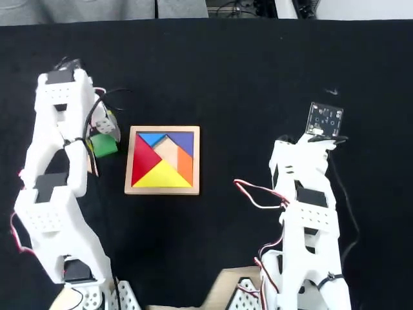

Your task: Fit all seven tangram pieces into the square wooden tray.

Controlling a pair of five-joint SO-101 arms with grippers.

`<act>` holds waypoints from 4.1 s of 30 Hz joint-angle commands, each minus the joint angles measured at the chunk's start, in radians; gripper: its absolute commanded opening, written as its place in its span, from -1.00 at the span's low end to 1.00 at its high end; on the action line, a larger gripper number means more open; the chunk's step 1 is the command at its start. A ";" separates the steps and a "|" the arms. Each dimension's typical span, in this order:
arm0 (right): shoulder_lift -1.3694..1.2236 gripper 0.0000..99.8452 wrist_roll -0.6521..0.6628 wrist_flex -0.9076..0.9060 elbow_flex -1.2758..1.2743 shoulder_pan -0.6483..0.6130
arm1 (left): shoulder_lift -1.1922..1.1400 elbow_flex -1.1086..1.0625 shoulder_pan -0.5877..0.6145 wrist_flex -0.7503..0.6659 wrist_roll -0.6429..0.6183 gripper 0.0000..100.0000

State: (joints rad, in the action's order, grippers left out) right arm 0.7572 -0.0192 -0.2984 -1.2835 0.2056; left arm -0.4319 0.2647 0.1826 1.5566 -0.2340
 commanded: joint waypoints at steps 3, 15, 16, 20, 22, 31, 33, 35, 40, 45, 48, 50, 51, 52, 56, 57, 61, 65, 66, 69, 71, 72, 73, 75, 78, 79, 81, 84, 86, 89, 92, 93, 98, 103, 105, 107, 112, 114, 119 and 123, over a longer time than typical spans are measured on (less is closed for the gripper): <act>0.030 -0.97 0.011 0.020 0.010 -0.014 | 0.137 0.048 -0.168 0.038 0.328 -0.77; 0.030 -0.97 0.011 0.020 0.010 -0.008 | -0.048 0.062 -0.412 -0.097 0.841 -0.77; 0.030 -0.97 0.011 0.020 0.010 -0.008 | -0.078 0.071 -0.409 -0.126 0.842 -0.77; 0.030 -0.97 0.011 0.020 0.010 -0.008 | -0.170 0.137 -0.380 -0.155 0.891 -0.77; 0.030 -0.97 0.011 0.020 0.010 -0.008 | -0.204 0.171 -0.372 -0.152 0.896 -0.77; 0.030 -0.97 0.011 0.020 0.012 -0.008 | -0.235 0.202 -0.369 -0.158 0.896 -0.77; 0.030 -0.97 0.011 0.020 0.012 -0.008 | -0.230 0.202 -0.369 -0.158 0.896 -0.77; 0.030 -0.97 0.011 0.020 0.012 -0.009 | -0.229 0.202 -0.369 -0.158 0.896 -0.77; 0.030 -0.97 0.011 0.020 0.012 -0.009 | -0.233 0.202 -0.371 -0.161 0.896 -0.77; 0.030 -0.97 0.011 0.020 0.012 -0.011 | -0.238 0.229 -0.369 -0.157 0.813 -0.66; 0.030 -0.97 0.011 0.020 0.012 -0.011 | -0.238 0.240 -0.367 -0.155 0.796 -0.53; 0.030 -0.97 0.011 0.020 0.012 -0.011 | -0.238 0.243 -0.367 -0.155 0.796 -0.54; 0.030 -0.97 0.011 0.020 0.012 -0.011 | -0.238 0.243 -0.367 -0.158 0.796 -0.55; 0.030 -0.97 0.011 0.020 0.012 -0.009 | -0.238 0.243 -0.367 -0.158 0.798 -0.56; 0.030 -0.97 0.011 0.020 0.012 -0.009 | -0.239 0.236 -0.367 -0.160 0.798 -0.57; 0.030 -0.97 0.011 0.020 0.012 -0.011 | -0.239 0.234 -0.367 -0.158 0.798 -0.57; 0.030 -0.97 0.011 0.020 0.012 -0.011 | -0.239 0.234 -0.361 -0.153 0.796 -0.56; 0.031 -0.97 0.011 0.020 0.012 -0.009 | -0.239 0.222 -0.357 -0.153 0.798 -0.55; 0.031 -0.97 0.011 0.020 0.012 -0.009 | -0.239 0.217 -0.355 -0.153 0.798 -0.52; 0.031 -0.97 0.011 0.020 0.012 -0.011 | -0.239 0.216 -0.349 -0.153 0.798 -0.49; 0.031 -0.97 0.011 0.020 0.012 -0.011 | -0.239 0.217 -0.346 -0.153 0.798 -0.49; 0.031 -0.97 0.011 0.020 0.012 -0.011 | -0.239 0.216 -0.346 -0.153 0.798 -0.49; 0.031 -0.97 0.011 0.020 0.012 -0.011 | -0.239 0.216 -0.344 -0.153 0.795 -0.48; 0.031 -0.97 0.011 0.020 0.012 -0.011 | -0.239 0.219 -0.344 -0.153 0.795 -0.48; 0.031 -0.97 0.011 0.020 0.012 -0.011 | -0.239 0.229 -0.341 -0.161 0.796 -0.49; 0.031 -0.97 0.011 0.020 0.012 -0.011 | -0.239 0.236 -0.338 -0.161 0.796 -0.49; 0.031 -0.97 0.011 0.020 0.012 -0.009 | -0.239 0.240 -0.334 -0.164 0.796 -0.49; 0.031 -0.97 0.011 0.020 0.012 -0.011 | -0.239 0.234 -0.308 -0.210 0.796 -0.49; 0.031 -0.97 0.011 0.020 0.012 -0.011 | -0.229 0.242 -0.277 -0.227 0.796 -0.49; 0.031 -0.97 0.011 0.020 0.012 -0.011 | -0.230 0.277 -0.236 -0.232 0.796 -0.49; 0.031 -0.97 0.011 0.020 0.012 -0.012 | -0.241 0.289 -0.211 -0.242 0.796 -0.49; 0.031 -0.97 0.011 0.020 0.012 -0.012 | -0.249 0.289 -0.206 -0.250 0.796 -0.49; 0.031 -0.97 0.011 0.020 0.012 -0.012 | -0.282 0.298 -0.193 -0.259 0.796 -0.49; 0.031 -0.97 0.011 0.020 0.012 -0.012 | -0.288 0.289 -0.189 -0.253 0.796 -0.49; 0.031 -0.97 0.011 0.020 0.012 -0.012 | -0.284 0.289 -0.193 -0.253 0.795 -0.49; 0.031 -0.97 0.011 0.020 0.012 -0.012 | -0.278 0.291 -0.197 -0.252 0.793 -0.49; 0.031 -0.97 0.011 0.020 0.012 -0.012 | -0.287 0.289 -0.222 -0.196 0.796 -0.49; 0.031 -0.97 0.011 0.020 0.012 -0.012 | -0.288 0.280 -0.223 -0.203 0.795 -0.49; 0.031 -0.97 0.011 0.020 0.012 -0.009 | -0.276 0.286 -0.209 -0.204 0.796 -0.49; 0.031 -0.97 0.011 0.020 0.012 -0.011 | -0.276 0.384 -0.180 -0.155 0.792 -0.49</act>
State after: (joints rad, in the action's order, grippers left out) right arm 0.7572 -0.0192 -0.2984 -1.2835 0.2056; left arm -0.7342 0.5409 -0.0169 1.3602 0.5669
